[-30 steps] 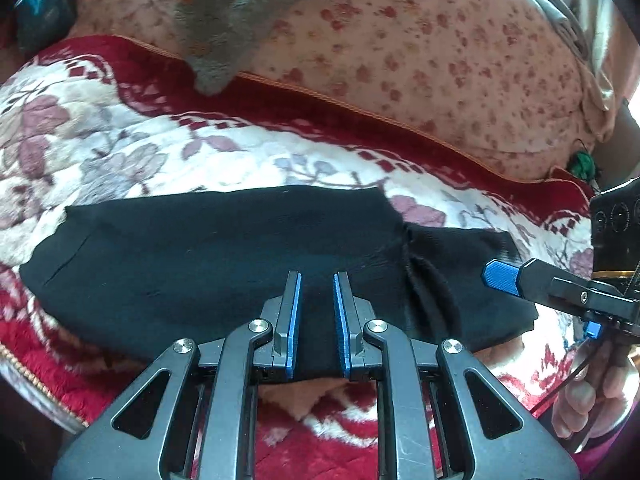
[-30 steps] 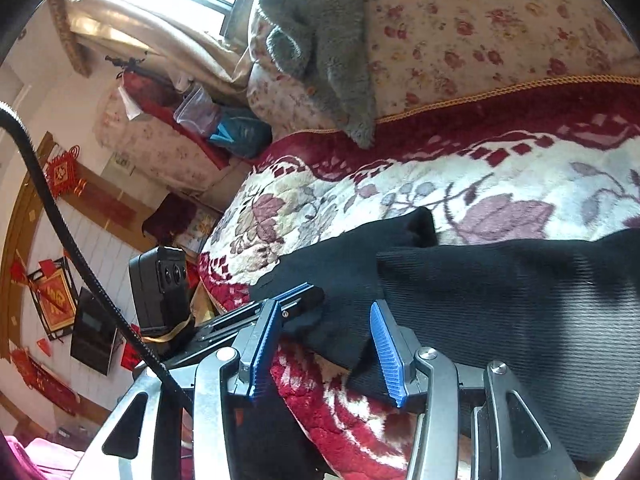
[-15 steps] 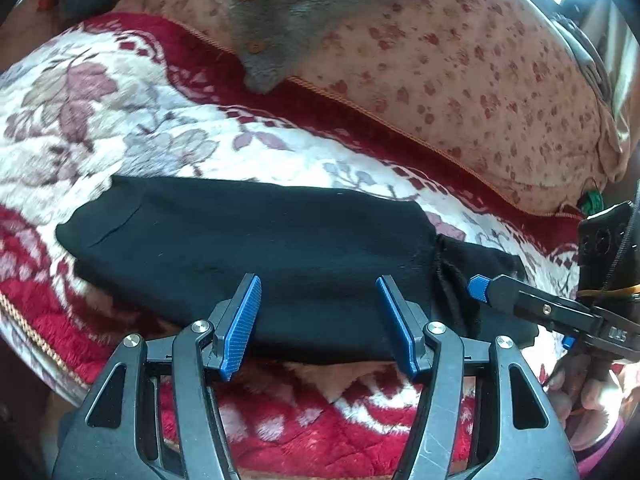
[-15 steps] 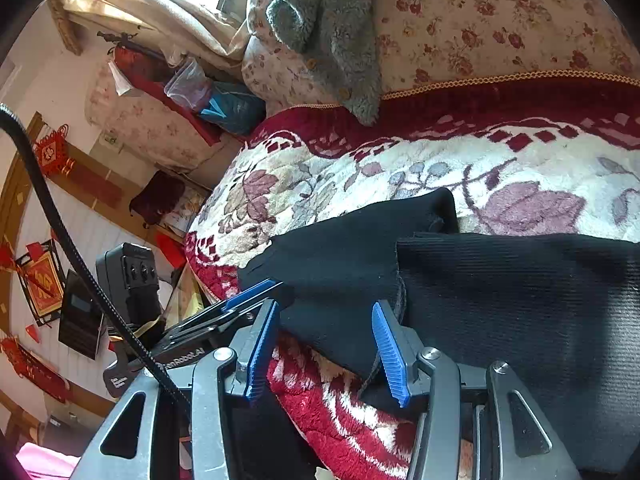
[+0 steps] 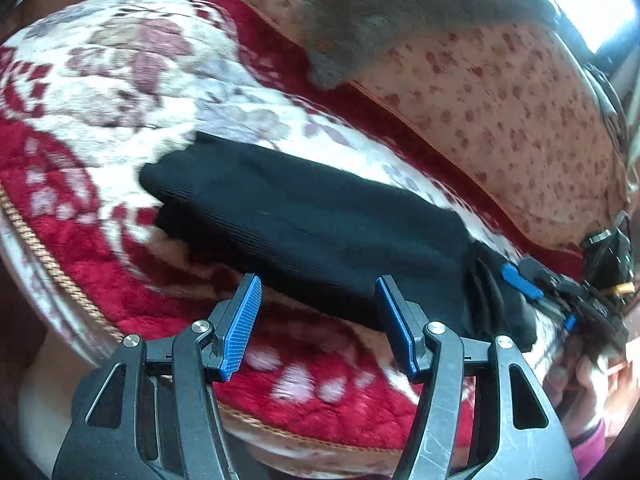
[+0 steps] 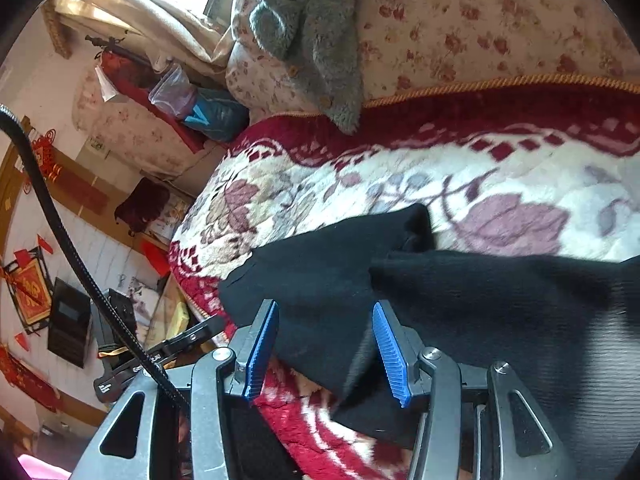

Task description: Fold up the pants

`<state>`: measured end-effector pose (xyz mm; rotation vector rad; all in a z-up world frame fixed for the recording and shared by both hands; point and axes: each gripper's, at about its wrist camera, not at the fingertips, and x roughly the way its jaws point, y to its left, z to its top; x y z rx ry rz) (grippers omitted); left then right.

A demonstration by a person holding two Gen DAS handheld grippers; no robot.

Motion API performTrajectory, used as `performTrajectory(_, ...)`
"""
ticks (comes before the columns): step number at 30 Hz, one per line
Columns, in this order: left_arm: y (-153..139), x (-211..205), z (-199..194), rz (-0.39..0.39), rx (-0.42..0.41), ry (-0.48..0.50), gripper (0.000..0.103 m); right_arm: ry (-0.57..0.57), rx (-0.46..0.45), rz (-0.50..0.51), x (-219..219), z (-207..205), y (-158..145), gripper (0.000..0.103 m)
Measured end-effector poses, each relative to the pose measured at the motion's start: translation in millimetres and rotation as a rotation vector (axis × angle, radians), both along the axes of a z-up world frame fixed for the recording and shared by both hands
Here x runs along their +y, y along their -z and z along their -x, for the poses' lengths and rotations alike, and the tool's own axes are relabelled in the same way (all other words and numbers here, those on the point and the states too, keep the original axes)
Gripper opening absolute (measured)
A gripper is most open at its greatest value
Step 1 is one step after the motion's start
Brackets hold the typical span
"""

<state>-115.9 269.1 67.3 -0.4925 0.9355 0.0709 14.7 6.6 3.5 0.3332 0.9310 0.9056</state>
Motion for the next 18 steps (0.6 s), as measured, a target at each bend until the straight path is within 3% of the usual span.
performTrajectory(2,1.1,-16.1,-5.1,0.023,-0.004,0.061,0.059,0.035,-0.029,0.055,-10.6,-3.6,-1.6,0.052)
performTrajectory(4,3.5,-39.6,-11.7,0.042,-0.005,0.138,0.059,0.076,-0.069,0.120,-22.1,-7.1,-3.1,0.065)
performTrajectory(9,13.8,-92.8,-29.5,0.085,0.026,0.269,0.060,0.115,-0.113,0.195,-41.3,-17.6,-2.5,0.065)
performTrajectory(14,16.5,-122.6,-40.8,0.104,0.026,0.329,0.060,0.073,-0.154,0.300,-38.8,-23.0,6.3,0.065)
performTrajectory(18,16.8,-140.0,-48.0,0.081,0.022,0.362,0.060,0.087,-0.233,0.336,-54.2,-12.9,-4.0,0.065)
